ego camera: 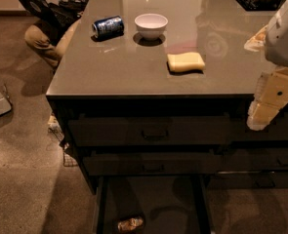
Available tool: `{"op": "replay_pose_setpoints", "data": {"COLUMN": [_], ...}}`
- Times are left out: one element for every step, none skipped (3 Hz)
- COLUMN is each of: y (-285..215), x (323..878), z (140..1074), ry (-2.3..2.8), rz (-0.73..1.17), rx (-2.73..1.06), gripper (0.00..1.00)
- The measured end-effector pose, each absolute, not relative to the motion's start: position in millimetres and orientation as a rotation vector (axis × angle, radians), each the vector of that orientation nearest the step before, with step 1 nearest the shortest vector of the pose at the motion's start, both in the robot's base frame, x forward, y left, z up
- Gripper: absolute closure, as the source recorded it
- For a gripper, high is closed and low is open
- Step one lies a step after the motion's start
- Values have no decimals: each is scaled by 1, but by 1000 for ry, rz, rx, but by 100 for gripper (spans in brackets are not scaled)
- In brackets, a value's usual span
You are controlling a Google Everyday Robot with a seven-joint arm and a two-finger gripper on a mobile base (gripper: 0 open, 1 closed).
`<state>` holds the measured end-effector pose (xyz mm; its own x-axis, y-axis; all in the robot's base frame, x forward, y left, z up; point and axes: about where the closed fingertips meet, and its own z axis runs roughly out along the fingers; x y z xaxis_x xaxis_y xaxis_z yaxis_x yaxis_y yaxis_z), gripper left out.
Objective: Pick orange can from bottom drawer and place on counter
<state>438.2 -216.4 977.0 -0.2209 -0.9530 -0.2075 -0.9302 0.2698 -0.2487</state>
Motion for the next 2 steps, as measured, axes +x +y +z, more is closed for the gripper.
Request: {"op": "replay_pose_setpoints", "data": {"y": [-216, -215], "x": [438, 435], "z": [977, 961], "ry": [2227, 2221], "rz": [-102, -59], "rx": [-1721, -1717], "gripper": [0, 0]}}
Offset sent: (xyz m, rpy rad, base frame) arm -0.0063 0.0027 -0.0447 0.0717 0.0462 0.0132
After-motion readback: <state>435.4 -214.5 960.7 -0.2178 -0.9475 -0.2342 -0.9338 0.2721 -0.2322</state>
